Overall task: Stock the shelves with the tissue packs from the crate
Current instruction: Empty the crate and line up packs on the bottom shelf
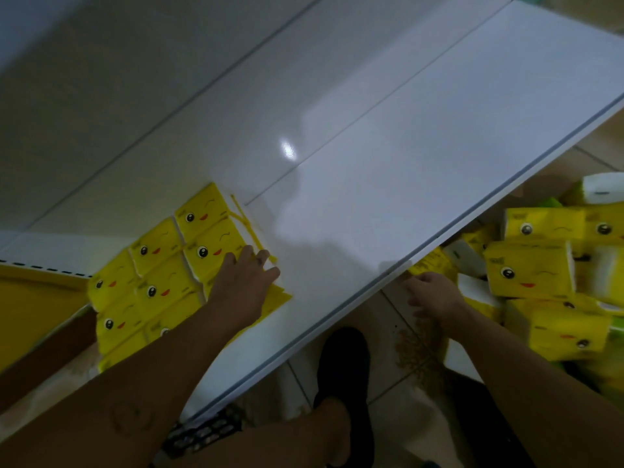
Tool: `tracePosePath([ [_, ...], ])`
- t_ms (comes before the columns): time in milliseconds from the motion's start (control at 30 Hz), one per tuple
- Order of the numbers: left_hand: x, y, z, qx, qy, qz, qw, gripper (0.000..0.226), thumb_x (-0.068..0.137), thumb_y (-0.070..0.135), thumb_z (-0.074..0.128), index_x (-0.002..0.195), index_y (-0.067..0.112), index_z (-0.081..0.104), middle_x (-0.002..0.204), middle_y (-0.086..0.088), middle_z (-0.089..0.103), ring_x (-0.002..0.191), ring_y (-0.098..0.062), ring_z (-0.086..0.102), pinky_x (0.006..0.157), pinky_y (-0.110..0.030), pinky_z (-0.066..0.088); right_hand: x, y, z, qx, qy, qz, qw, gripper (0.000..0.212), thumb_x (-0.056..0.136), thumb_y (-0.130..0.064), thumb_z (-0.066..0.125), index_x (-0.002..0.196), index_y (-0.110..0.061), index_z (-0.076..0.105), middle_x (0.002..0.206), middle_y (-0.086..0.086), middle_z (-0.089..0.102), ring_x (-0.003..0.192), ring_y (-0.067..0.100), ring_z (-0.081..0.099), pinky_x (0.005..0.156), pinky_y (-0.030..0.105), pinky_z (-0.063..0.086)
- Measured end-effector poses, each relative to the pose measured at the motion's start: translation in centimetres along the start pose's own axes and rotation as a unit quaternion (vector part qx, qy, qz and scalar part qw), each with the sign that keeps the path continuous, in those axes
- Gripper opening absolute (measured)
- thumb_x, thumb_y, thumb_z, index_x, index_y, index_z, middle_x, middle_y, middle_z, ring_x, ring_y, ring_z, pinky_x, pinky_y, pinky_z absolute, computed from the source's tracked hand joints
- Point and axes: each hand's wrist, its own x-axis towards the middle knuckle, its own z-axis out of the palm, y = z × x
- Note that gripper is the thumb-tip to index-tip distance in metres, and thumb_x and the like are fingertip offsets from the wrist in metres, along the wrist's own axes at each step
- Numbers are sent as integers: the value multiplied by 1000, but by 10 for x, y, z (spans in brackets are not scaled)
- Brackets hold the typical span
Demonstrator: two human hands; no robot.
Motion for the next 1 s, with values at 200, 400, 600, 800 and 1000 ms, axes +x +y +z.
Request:
tracePosePath([
  [200, 14, 13, -5, 11, -5, -7, 1000, 52, 83, 39, 52, 131, 23, 44, 146, -9, 33, 132, -32, 29, 100, -46, 27, 7, 36, -25, -254, 27, -13, 967, 16, 90, -19, 52, 82, -9, 61, 85, 11, 63, 83, 28, 59, 67, 32, 44],
  [400, 34, 55, -34, -145, 117, 31, 982, 45, 75, 49, 63, 113, 25, 60, 128, -4, 53, 115, -27, 45, 86, -41, 35, 3, 65, -29, -382, 135, -66, 912, 25, 93, -22, 48, 113, -11, 58, 126, 14, 45, 103, 31, 56, 74, 35, 48],
  [600, 34, 98, -57, -158, 160, 131, 966, 43, 70, 42, 68, 106, 19, 66, 119, -8, 59, 107, -30, 52, 81, -41, 37, 22, 74, -44, -531, -13, -35, 847, 37, 95, -28, 48, 129, -15, 52, 158, 7, 18, 141, 30, 24, 103, 43, 42],
  [800, 30, 111, -64, -150, 142, 153, 966, 48, 89, 45, 49, 133, 24, 46, 143, -4, 39, 128, -26, 35, 96, -41, 32, 29, 62, -59, -572, 88, -107, 808, 25, 94, -10, 49, 117, -10, 58, 126, 8, 53, 118, 23, 48, 89, 33, 51],
  [1000, 28, 111, -53, -175, 102, 156, 967, 50, 89, 45, 49, 135, 26, 43, 144, -3, 37, 130, -25, 32, 98, -40, 30, 44, 52, -75, -597, 131, -92, 786, 30, 96, -17, 53, 126, -16, 50, 113, 5, 58, 97, 23, 64, 63, 31, 45],
])
